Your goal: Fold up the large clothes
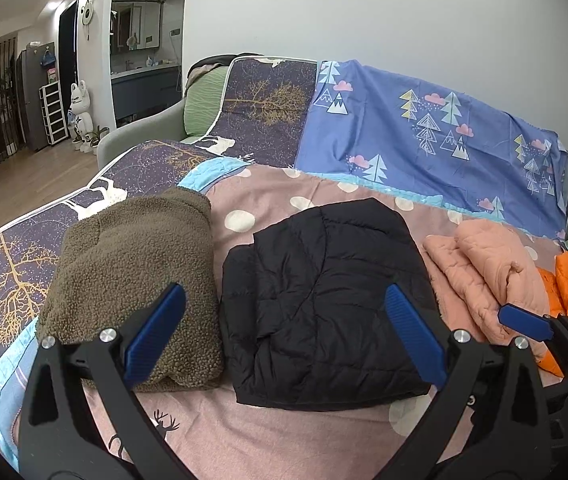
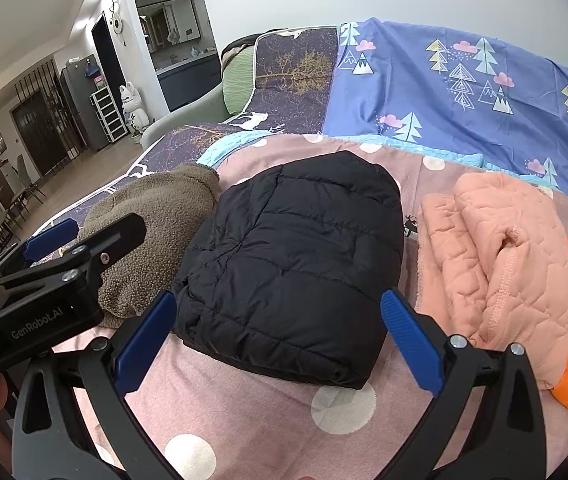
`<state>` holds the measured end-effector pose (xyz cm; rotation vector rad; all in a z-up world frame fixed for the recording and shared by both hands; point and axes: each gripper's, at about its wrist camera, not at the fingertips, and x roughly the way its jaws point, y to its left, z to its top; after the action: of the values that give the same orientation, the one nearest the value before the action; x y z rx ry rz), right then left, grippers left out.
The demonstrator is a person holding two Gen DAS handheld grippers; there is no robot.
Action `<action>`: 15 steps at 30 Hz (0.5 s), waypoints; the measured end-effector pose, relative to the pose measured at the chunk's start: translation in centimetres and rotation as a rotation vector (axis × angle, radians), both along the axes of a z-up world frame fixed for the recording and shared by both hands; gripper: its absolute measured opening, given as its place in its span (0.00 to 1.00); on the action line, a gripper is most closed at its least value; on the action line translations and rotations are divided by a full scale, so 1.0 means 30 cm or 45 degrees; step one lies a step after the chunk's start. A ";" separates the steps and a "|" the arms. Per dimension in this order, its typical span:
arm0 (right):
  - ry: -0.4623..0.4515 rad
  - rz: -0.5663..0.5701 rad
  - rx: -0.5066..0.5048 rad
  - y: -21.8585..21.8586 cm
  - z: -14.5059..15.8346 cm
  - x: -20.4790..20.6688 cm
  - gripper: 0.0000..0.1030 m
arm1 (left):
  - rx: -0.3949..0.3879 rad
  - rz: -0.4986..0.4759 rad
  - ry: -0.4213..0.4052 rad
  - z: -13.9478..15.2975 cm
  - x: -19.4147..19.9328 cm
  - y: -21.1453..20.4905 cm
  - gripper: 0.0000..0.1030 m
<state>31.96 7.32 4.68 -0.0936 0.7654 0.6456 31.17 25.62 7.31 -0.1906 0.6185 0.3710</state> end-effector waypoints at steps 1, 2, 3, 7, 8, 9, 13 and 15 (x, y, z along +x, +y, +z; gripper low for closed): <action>0.000 -0.001 0.000 0.000 0.000 0.000 0.99 | 0.001 0.000 0.001 -0.001 0.000 0.000 0.98; 0.000 -0.001 0.000 -0.002 -0.001 0.001 0.99 | 0.001 0.000 0.000 0.001 0.000 0.000 0.98; 0.000 -0.001 0.000 -0.001 -0.001 0.000 0.99 | 0.000 -0.001 0.000 0.000 0.000 0.000 0.98; -0.001 -0.004 -0.001 -0.003 -0.002 -0.001 0.99 | -0.001 0.003 0.000 0.000 -0.001 0.000 0.98; -0.002 -0.004 -0.001 -0.003 -0.002 -0.001 0.99 | -0.002 0.004 -0.001 -0.002 -0.003 0.002 0.98; -0.001 -0.002 -0.002 -0.004 -0.002 0.001 0.99 | -0.001 0.006 -0.001 -0.003 -0.005 0.003 0.98; 0.000 -0.004 -0.001 -0.005 0.000 0.000 0.99 | 0.000 0.009 -0.003 -0.008 -0.007 0.010 0.98; -0.002 -0.004 -0.001 -0.004 0.000 -0.001 0.99 | 0.001 0.008 -0.001 -0.008 -0.006 0.010 0.98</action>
<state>31.94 7.19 4.69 -0.0937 0.7642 0.6419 30.98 25.92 7.05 -0.1920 0.6168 0.3773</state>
